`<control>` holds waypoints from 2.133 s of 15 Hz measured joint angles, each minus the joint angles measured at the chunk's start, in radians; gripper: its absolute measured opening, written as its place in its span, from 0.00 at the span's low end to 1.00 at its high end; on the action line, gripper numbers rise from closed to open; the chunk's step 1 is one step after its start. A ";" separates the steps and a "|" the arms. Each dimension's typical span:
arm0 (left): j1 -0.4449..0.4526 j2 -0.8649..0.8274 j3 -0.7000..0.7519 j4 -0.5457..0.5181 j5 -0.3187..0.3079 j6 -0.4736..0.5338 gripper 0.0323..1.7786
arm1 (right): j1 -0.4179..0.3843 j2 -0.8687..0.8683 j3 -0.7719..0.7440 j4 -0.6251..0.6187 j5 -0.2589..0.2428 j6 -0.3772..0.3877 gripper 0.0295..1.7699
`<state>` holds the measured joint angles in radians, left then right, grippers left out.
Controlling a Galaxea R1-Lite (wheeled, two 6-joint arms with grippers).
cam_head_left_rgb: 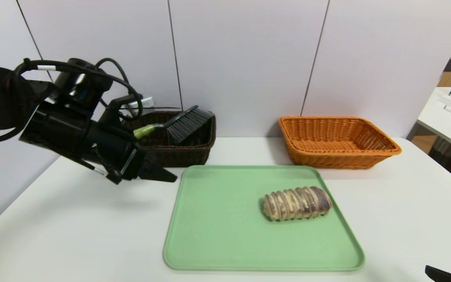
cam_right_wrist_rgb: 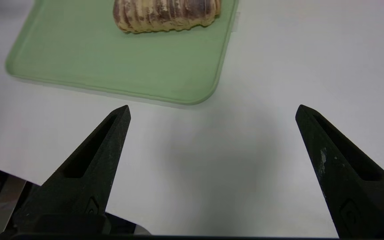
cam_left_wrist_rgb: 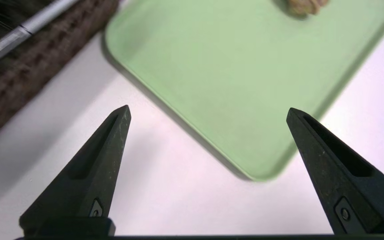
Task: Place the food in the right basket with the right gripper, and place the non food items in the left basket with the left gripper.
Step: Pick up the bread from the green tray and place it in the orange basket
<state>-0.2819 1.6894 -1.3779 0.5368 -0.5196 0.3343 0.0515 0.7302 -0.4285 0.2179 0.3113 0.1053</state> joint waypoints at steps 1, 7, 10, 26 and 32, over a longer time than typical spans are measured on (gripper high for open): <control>-0.006 -0.042 0.061 -0.015 -0.027 0.000 0.93 | 0.000 0.007 -0.008 0.000 0.010 -0.002 0.97; -0.097 -0.192 0.334 -0.166 -0.059 0.009 0.94 | 0.009 0.111 -0.083 0.000 0.042 -0.093 0.97; -0.136 -0.221 0.402 -0.254 -0.060 0.013 0.95 | 0.013 0.209 -0.129 -0.047 0.051 -0.157 0.97; -0.163 -0.184 0.407 -0.324 -0.053 0.019 0.95 | 0.136 0.896 -0.471 -0.299 0.333 -0.540 0.97; -0.161 -0.170 0.404 -0.339 -0.052 0.018 0.95 | 0.156 0.999 -0.594 -0.179 0.435 -0.633 0.97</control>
<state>-0.4426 1.5191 -0.9736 0.1981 -0.5719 0.3521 0.2072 1.7294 -1.0223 0.0389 0.7460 -0.5281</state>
